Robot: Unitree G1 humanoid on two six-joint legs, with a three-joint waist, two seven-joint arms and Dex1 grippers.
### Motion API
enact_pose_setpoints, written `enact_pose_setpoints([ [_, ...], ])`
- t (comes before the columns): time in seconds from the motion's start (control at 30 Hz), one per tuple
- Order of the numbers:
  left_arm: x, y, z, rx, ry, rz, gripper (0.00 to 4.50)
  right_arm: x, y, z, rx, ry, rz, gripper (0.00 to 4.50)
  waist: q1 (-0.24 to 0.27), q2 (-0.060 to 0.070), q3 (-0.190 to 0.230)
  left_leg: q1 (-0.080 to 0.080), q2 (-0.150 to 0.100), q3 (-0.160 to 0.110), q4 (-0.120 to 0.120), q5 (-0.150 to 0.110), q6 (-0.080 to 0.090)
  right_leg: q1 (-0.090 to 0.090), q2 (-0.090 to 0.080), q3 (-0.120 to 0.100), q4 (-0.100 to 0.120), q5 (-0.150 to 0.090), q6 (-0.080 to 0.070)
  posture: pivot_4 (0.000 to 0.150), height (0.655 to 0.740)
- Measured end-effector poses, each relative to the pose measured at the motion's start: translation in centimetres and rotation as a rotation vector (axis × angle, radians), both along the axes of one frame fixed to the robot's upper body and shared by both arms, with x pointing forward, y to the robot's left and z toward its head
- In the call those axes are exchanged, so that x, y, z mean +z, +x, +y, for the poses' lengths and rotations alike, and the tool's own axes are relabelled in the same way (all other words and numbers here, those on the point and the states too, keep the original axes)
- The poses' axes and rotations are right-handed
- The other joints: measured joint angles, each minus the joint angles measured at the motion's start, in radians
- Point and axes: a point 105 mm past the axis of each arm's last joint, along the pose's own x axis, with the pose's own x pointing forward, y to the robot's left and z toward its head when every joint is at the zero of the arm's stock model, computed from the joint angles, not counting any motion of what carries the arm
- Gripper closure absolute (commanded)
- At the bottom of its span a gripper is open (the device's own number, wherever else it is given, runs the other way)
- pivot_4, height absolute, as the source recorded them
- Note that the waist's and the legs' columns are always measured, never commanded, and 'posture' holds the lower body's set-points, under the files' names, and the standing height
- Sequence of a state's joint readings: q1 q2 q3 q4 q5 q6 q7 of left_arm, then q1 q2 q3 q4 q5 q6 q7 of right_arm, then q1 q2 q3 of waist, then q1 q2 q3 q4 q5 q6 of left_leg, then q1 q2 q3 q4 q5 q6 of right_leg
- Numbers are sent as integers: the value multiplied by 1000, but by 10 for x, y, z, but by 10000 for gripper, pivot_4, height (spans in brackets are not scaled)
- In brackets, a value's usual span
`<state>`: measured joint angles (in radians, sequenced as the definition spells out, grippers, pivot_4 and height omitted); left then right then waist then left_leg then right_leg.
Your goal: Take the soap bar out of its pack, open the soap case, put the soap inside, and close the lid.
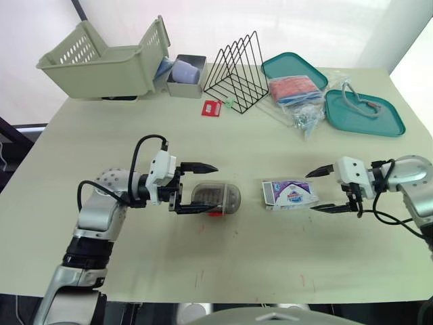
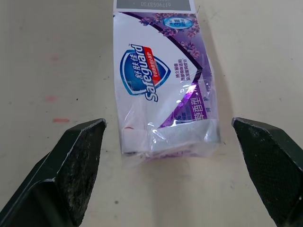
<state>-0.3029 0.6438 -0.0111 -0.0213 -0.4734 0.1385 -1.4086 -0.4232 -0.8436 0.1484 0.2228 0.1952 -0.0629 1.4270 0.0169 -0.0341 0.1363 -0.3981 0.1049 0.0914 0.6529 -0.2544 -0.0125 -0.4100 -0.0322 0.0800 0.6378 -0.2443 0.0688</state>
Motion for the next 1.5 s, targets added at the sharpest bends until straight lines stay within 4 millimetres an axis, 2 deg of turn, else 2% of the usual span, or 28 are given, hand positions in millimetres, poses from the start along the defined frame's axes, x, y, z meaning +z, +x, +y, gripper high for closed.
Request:
enact_pose_setpoints([
  [0.27, 0, -1, -1, 12, -2, -4, 525, -4, 6, 2, 11, -11, -31, 0, -5, 0, 0, 0, 0, 0, 0, 0, 0, 0, 0, 0, 0, 0, 0, 1500, 7400],
  [0.37, 2, -1, -3, 15, -2, -14, 0, -3, 8, 1, 12, -19, -38, 6891, -2, 0, 0, 0, 0, 0, 0, 0, 0, 0, 0, 0, 0, 0, 0, 1500, 7400],
  [0.43, 2, -1, -3, 21, -3, -13, 0, -4, 8, 2, 13, -18, -37, 13903, -2, 0, 0, 0, 0, 0, 0, 0, 0, 0, 0, 0, 0, 0, 0, 1500, 7400],
  [0.47, 2, 0, -2, 27, -4, -12, 0, -5, 8, 1, 13, -17, -34, 19352, -3, 0, 0, 0, 0, 0, 0, 0, 0, 0, 0, 0, 0, 0, 0, 1500, 7400],
  [0.53, 1, 0, -2, 34, -5, -9, 0, -6, 8, 3, 22, -13, -36, 27539, -4, 0, 0, 1, 0, 0, 0, 0, 0, 0, 0, 0, 1, 0, 0, 1500, 7400],
  [1.0, -2, -1, -1, 50, -7, 3, 0, -2, 6, 3, 13, -8, -46, 27539, -5, 0, 0, 1, 0, 0, 0, 0, 0, 0, 0, 0, 1, 0, 0, 1500, 7400],
  [1.2, -3, 0, 0, 61, -5, 14, 0, 21, 3, -10, -24, -70, -74, 27539, -1, 1, 0, 1, 0, 0, 0, 0, 0, 0, 0, 0, 1, 0, 0, 1500, 7400],
  [1.5, 0, 0, -2, 64, 2, 14, 0, 39, -15, -28, -39, -195, -64, 27539, -3, 1, 0, 1, 0, 0, 0, 0, 0, 0, 0, 0, 1, 0, 0, 1500, 7400],
])
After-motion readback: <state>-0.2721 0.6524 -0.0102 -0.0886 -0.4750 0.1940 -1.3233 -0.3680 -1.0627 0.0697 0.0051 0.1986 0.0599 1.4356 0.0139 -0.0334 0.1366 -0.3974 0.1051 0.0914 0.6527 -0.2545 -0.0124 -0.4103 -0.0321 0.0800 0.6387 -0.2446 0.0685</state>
